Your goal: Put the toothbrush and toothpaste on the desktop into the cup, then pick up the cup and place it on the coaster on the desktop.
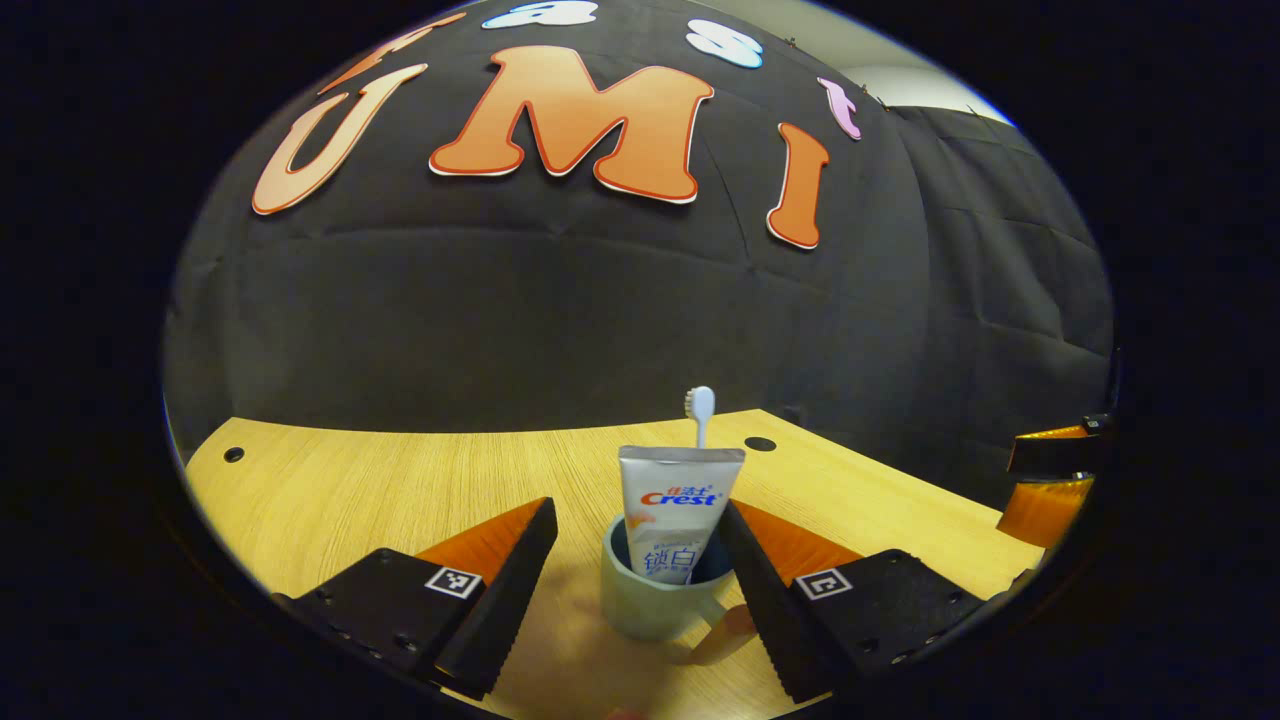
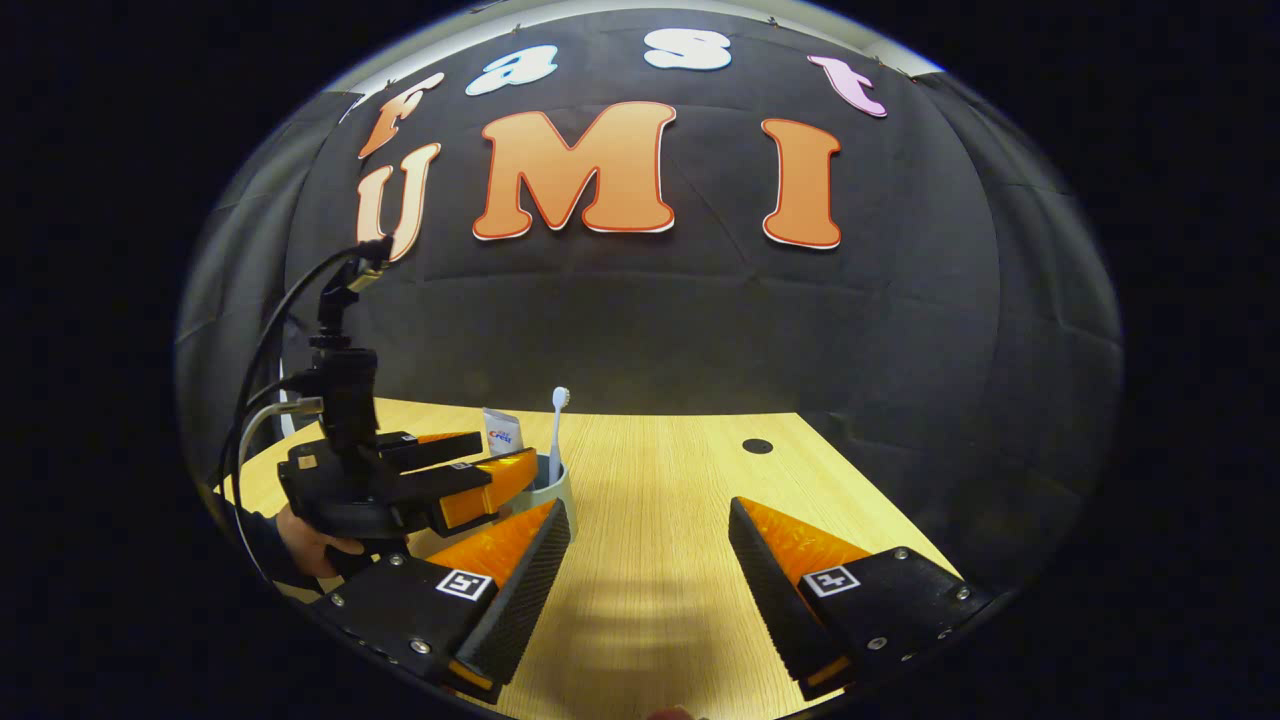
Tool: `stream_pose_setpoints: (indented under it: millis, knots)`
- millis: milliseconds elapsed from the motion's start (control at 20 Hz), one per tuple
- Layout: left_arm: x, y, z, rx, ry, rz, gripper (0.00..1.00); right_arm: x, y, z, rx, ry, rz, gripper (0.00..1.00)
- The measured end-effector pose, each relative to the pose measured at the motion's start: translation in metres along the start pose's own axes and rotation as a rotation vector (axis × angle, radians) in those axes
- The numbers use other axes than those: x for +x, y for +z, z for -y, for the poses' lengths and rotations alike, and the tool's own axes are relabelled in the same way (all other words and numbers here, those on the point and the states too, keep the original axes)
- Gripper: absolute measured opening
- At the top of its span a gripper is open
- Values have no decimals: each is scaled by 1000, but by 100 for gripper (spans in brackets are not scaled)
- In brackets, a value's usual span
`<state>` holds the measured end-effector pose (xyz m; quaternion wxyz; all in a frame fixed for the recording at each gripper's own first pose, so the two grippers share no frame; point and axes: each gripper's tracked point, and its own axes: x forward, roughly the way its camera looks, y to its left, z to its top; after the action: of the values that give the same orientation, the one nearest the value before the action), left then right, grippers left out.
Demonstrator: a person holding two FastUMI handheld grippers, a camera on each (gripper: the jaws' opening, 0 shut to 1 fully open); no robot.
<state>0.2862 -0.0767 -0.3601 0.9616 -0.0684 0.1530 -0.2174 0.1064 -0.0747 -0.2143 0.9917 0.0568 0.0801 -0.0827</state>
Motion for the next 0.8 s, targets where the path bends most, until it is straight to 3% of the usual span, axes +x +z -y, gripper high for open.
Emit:
stream_pose_setpoints:
  millis: [400, 800]
  knots:
    - [-46, 1, -12, 6, -1, -18, 97, 12, -6, -20, 15, 24, -42, 97]
    - [-99, 14, -63, 39, 115, -17, 97, 41, -12, -64, 26, 82, -79, 97]
